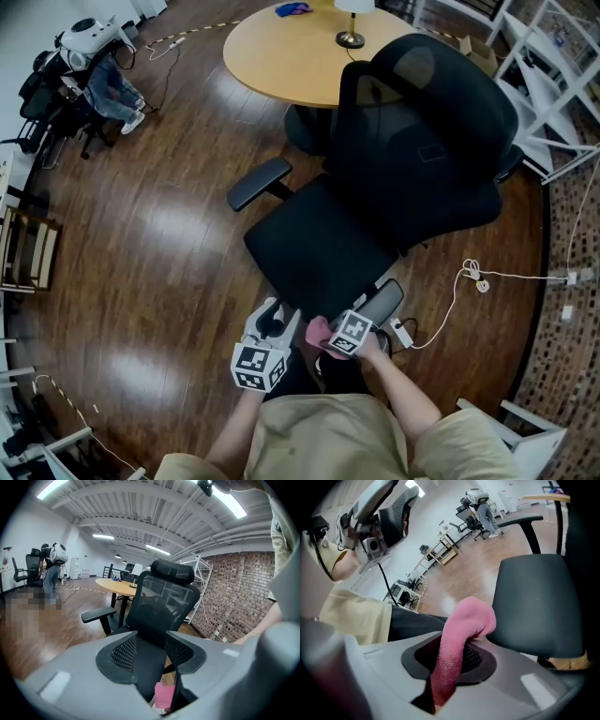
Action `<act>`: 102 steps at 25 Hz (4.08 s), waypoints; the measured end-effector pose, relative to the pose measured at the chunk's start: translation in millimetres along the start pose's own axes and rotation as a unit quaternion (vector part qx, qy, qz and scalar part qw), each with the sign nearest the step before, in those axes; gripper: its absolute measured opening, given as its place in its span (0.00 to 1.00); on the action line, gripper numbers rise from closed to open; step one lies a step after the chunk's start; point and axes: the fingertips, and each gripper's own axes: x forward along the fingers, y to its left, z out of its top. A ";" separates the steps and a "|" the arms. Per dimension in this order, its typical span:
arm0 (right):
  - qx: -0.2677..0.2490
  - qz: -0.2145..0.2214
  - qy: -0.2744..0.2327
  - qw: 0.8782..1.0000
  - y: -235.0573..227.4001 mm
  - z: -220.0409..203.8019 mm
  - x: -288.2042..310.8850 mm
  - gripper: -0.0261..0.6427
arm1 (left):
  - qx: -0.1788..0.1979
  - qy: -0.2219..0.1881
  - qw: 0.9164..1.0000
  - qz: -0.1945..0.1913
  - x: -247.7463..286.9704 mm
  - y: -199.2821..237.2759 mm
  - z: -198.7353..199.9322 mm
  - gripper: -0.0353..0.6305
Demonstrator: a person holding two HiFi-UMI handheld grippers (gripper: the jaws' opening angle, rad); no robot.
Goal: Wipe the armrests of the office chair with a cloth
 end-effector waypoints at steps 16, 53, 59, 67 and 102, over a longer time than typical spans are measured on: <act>0.139 -0.095 -0.062 0.984 -28.5 -115.6 -53.5 0.14 | 0.026 0.009 0.999 -0.038 18.8 -47.4 -0.9 0.30; 0.167 -0.284 -0.197 0.923 -209.7 -41.4 -202.3 0.14 | 0.051 0.069 0.994 -0.074 42.0 -42.2 -17.6 0.30; 0.159 -0.208 -0.376 0.889 -169.4 1.0 -209.8 0.14 | 0.074 0.075 0.988 -0.113 68.3 -64.5 -11.7 0.30; 0.309 -0.214 -0.566 0.733 -130.8 -78.8 -245.4 0.15 | 0.110 0.095 0.974 -0.172 95.0 -108.8 -14.3 0.29; 0.376 -0.155 -0.577 0.709 -244.9 -152.6 -70.9 0.13 | 0.194 0.153 0.927 -0.284 224.5 -197.7 -52.5 0.26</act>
